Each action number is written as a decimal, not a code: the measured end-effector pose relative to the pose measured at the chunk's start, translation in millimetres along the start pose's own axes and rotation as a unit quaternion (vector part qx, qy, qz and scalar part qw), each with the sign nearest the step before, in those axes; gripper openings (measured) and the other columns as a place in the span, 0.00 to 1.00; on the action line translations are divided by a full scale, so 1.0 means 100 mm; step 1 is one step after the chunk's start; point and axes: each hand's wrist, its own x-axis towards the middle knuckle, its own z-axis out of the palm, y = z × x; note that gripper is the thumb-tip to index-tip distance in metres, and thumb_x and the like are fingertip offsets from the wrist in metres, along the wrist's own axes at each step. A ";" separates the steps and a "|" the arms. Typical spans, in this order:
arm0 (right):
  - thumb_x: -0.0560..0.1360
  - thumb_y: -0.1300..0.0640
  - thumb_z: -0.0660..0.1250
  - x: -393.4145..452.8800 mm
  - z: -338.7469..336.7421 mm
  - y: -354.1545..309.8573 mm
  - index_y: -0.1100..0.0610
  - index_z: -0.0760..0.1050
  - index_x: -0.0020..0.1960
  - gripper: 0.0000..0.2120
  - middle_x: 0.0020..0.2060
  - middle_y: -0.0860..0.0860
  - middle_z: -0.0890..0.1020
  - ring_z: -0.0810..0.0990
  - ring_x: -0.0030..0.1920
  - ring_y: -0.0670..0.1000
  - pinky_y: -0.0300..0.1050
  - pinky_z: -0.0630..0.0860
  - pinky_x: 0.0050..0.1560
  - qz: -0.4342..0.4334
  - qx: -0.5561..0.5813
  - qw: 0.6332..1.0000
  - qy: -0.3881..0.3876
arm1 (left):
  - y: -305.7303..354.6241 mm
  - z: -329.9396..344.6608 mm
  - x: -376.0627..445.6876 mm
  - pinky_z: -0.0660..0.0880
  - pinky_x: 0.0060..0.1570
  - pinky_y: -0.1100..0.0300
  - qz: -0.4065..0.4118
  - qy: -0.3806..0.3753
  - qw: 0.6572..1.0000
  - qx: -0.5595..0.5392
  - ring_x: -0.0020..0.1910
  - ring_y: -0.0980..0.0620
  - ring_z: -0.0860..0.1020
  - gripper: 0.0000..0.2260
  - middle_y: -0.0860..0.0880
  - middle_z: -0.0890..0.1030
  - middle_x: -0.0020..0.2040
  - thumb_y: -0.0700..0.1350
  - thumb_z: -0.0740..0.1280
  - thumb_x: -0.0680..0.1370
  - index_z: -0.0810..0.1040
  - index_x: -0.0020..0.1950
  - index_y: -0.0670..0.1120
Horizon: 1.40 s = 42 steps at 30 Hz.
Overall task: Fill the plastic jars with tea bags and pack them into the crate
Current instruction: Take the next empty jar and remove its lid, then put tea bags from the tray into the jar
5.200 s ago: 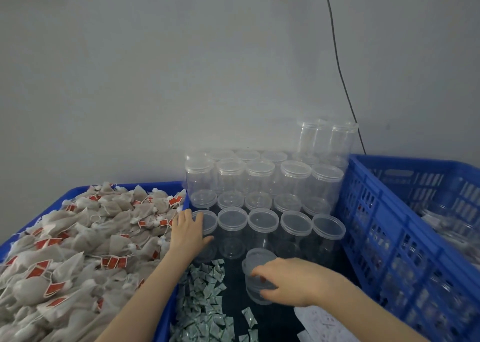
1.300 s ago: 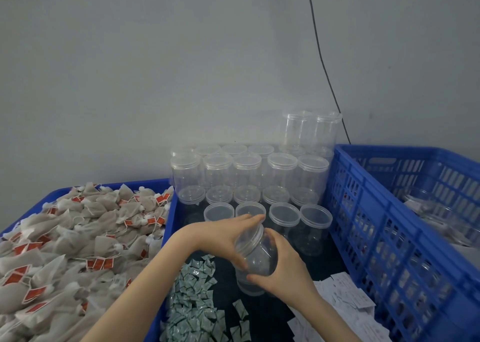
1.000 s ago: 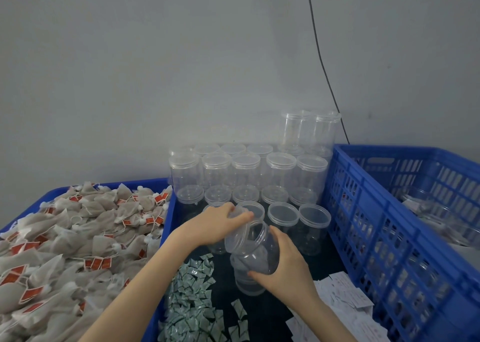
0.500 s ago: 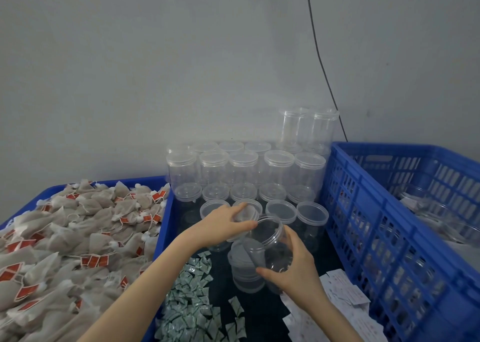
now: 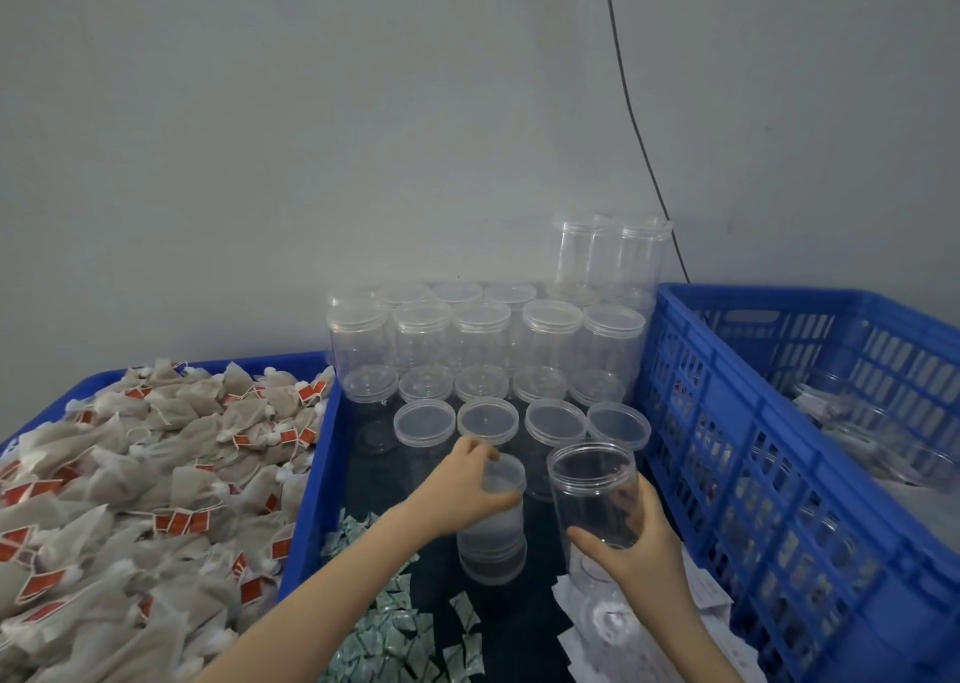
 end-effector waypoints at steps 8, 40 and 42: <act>0.64 0.61 0.82 -0.07 -0.01 0.13 0.42 0.68 0.66 0.38 0.61 0.40 0.77 0.74 0.63 0.40 0.38 0.70 0.59 0.016 0.015 1.000 -0.019 | -0.13 0.23 0.02 0.66 0.66 0.54 0.016 -0.044 0.991 0.121 0.67 0.47 0.68 0.29 0.48 0.63 0.70 0.60 0.65 0.76 0.65 0.72 0.47; 0.53 0.38 0.77 -0.39 1.01 -0.41 0.43 0.68 0.67 0.45 0.62 0.38 0.78 0.75 0.63 0.38 0.30 0.73 0.57 0.011 0.085 0.978 -0.189 | -0.80 -1.05 -0.62 0.75 0.57 0.57 -0.089 0.086 0.978 0.166 0.57 0.53 0.77 0.17 0.50 0.78 0.62 0.51 0.63 0.79 0.72 0.67 0.49; 0.54 0.40 0.79 -0.42 1.12 -0.45 0.43 0.68 0.66 0.43 0.62 0.40 0.78 0.76 0.62 0.38 0.30 0.73 0.58 0.012 0.101 0.973 -0.206 | -1.00 -1.11 -0.78 0.75 0.55 0.57 -0.163 0.041 0.967 0.191 0.54 0.53 0.77 0.15 0.49 0.78 0.60 0.52 0.64 0.79 0.75 0.63 0.49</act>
